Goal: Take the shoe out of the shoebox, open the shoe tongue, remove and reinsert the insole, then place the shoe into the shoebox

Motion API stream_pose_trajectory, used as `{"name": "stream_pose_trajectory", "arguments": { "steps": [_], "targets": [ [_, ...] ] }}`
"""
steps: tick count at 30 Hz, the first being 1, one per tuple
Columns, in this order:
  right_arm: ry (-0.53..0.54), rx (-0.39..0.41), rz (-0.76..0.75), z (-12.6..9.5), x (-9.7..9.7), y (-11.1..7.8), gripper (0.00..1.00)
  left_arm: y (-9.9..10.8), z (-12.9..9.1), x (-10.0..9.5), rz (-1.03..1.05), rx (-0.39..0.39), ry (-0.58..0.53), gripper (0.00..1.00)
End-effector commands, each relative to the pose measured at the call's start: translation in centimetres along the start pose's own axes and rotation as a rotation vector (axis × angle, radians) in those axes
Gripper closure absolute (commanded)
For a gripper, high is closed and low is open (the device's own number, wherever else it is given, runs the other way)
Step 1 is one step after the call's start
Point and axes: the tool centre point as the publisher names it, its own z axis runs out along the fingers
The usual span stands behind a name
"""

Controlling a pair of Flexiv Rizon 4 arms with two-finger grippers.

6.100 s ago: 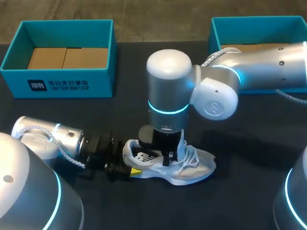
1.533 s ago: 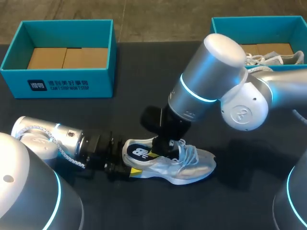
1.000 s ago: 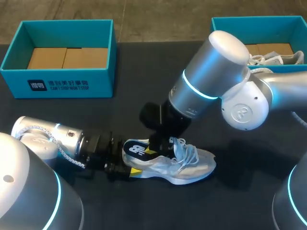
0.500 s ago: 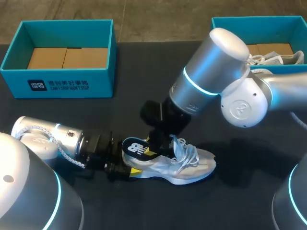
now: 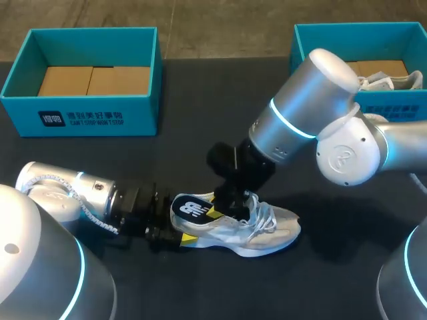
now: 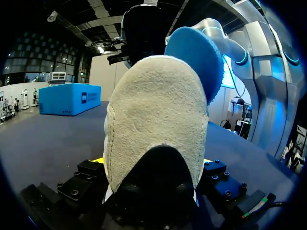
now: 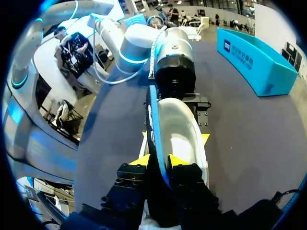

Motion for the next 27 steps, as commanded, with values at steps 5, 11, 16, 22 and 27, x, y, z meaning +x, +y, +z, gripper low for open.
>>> {"name": "stream_pose_trajectory", "arguments": {
  "steps": [5,11,16,22,27],
  "targets": [
    [0.006,-0.028,0.013,0.7,0.1,-0.4,0.72,0.2,0.0,-0.2,-0.001,-0.004,-0.001,1.00],
    [-0.015,-0.008,0.008,0.3,0.2,0.2,0.71,0.2,0.0,-0.2,-0.001,-0.004,-0.001,1.00],
    [-0.026,-0.014,-0.007,0.3,0.0,0.7,0.68,0.2,0.0,-0.2,-0.001,-0.004,-0.001,1.00],
    [-0.015,-0.008,-0.024,0.8,-0.2,1.2,0.67,0.2,0.0,-0.2,-0.001,-0.004,-0.001,1.00],
    [0.006,-0.001,-0.028,1.4,-0.4,1.3,0.67,0.2,0.0,-0.2,-0.001,-0.004,-0.001,1.00]
  ]
}}
